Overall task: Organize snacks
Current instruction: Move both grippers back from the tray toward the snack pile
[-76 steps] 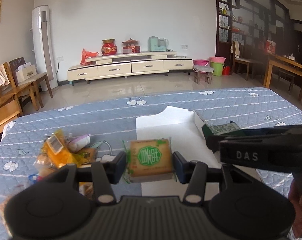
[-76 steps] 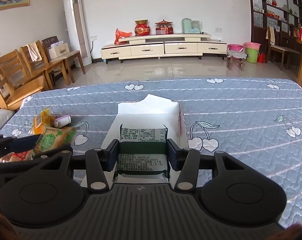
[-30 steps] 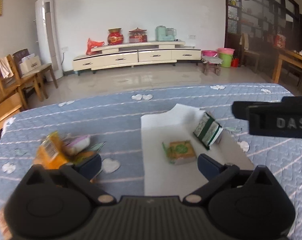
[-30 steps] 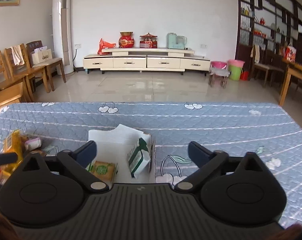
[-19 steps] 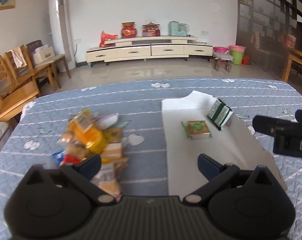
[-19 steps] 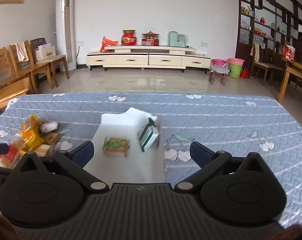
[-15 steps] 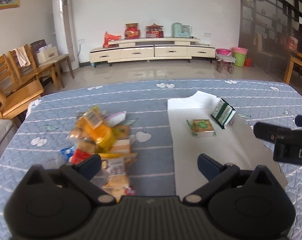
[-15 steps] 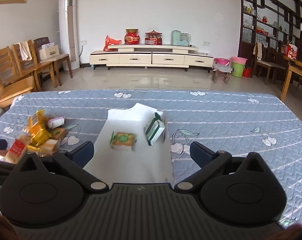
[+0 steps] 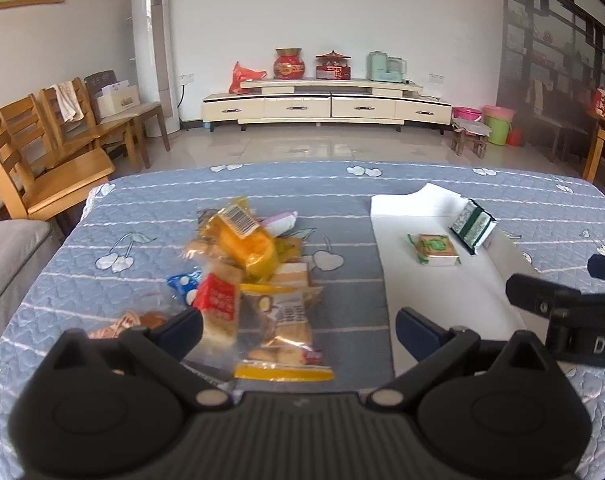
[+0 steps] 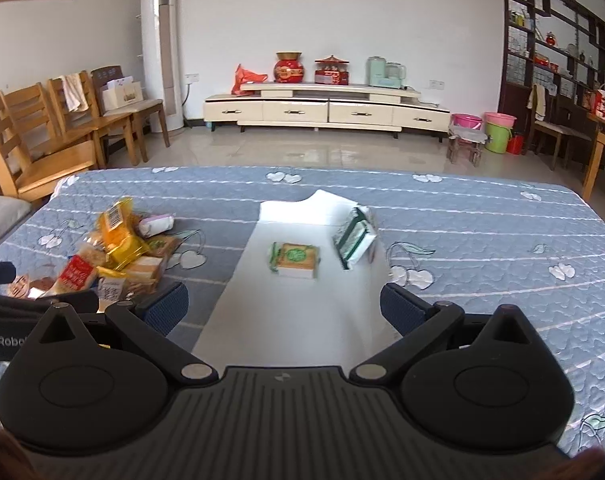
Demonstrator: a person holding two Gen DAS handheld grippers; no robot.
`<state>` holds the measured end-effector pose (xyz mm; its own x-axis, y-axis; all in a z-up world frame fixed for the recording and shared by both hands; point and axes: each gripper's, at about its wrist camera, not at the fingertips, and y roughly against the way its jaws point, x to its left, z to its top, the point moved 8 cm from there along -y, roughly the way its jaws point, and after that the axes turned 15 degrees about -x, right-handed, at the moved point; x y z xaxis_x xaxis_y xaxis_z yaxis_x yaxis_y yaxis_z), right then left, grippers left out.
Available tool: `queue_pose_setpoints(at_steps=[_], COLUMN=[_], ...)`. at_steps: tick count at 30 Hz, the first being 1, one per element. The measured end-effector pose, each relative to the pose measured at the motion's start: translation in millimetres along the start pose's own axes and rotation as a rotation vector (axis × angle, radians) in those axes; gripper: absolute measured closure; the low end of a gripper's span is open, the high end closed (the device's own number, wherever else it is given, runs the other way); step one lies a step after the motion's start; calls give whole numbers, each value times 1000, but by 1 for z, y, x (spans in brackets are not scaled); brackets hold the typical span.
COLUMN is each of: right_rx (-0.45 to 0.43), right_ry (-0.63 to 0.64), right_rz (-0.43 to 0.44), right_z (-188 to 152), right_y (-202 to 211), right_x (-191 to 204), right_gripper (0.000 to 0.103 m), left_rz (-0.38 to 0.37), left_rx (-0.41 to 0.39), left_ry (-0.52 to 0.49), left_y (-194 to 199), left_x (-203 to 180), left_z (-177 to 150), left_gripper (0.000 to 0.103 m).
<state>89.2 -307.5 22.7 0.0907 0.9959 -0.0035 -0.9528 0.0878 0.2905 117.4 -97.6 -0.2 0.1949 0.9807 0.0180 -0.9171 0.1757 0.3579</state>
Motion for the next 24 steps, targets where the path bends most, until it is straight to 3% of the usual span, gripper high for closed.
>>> queue_pose_setpoints(at_steps=[24], right_rx=[42], right_ry=[30], right_rz=[114], right_z=[-13], right_y=[-1], right_x=[43], right_gripper=[0], left_rz=[67], left_rx=[8], left_ry=[57], left_y=[11], left_x=[53], left_z=[-18], left_gripper=[1])
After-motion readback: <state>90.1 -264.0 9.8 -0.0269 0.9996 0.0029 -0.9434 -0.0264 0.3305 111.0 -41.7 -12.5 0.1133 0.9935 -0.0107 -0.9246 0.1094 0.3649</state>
